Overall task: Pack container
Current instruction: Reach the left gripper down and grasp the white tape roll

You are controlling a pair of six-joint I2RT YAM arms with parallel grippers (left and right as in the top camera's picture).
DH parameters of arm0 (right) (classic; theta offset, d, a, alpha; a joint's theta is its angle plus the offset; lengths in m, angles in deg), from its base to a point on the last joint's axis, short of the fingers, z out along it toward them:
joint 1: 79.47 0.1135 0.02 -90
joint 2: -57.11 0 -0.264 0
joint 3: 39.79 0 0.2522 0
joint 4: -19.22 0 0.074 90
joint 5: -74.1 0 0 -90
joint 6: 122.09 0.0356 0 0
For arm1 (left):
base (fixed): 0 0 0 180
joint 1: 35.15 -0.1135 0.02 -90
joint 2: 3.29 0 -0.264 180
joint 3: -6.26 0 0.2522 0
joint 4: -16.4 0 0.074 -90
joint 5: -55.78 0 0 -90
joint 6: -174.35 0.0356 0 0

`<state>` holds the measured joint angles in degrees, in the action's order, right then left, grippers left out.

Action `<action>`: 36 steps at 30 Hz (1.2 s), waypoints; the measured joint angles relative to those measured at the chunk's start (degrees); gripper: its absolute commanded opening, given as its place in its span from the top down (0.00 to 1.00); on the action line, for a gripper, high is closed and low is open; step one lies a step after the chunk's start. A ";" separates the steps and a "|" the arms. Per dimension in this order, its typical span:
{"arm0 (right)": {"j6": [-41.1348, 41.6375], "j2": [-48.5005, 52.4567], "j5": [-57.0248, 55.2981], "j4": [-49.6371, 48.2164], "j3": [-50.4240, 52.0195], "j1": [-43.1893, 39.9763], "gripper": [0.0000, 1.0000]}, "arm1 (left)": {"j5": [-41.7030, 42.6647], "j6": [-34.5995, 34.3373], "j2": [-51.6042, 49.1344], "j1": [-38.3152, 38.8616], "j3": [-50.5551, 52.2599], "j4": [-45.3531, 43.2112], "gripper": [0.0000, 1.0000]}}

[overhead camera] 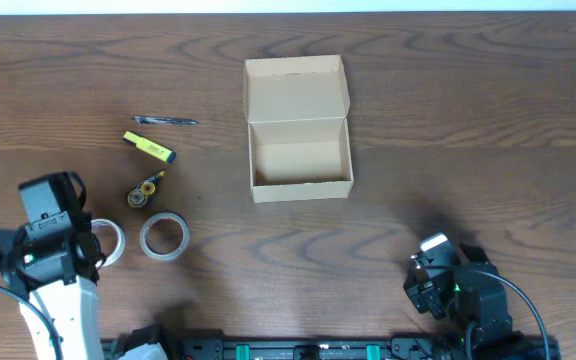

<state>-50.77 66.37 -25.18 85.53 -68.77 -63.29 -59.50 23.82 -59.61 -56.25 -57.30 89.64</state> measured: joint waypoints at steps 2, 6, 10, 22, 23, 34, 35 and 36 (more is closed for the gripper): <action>0.00 0.00 0.02 0.00 0.00 0.00 0.01 | 0.37 -3.76 -0.31 -0.68 3.39 -0.74 0.05; 0.00 0.00 0.00 0.00 0.00 0.00 0.01 | 1.55 -9.07 -0.48 -1.03 9.73 -3.82 0.05; 0.00 0.00 0.00 0.00 0.00 0.00 0.01 | 2.23 -13.05 -0.59 -1.27 13.11 -5.86 0.05; 0.00 0.00 0.00 0.00 0.00 0.00 0.01 | 6.19 -19.30 -13.70 -7.43 14.21 -19.47 0.00; 0.00 0.00 0.00 0.00 0.00 0.00 0.01 | 7.04 -19.30 -14.99 -7.58 14.21 -20.87 0.00; 0.00 0.00 0.00 0.00 0.00 0.00 0.01 | 13.22 -15.02 -22.43 -7.74 14.23 -27.19 0.21; 0.00 0.00 0.00 0.00 0.00 0.00 0.01 | 13.55 -14.67 -22.88 -7.74 14.23 -27.19 0.24; 0.00 0.00 0.00 0.00 0.00 0.00 0.01 | 13.92 -14.32 -23.37 -7.74 14.23 -27.19 0.28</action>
<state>-50.77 66.37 -25.18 85.53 -68.77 -63.29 -45.57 9.50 -82.97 -63.99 -43.07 62.45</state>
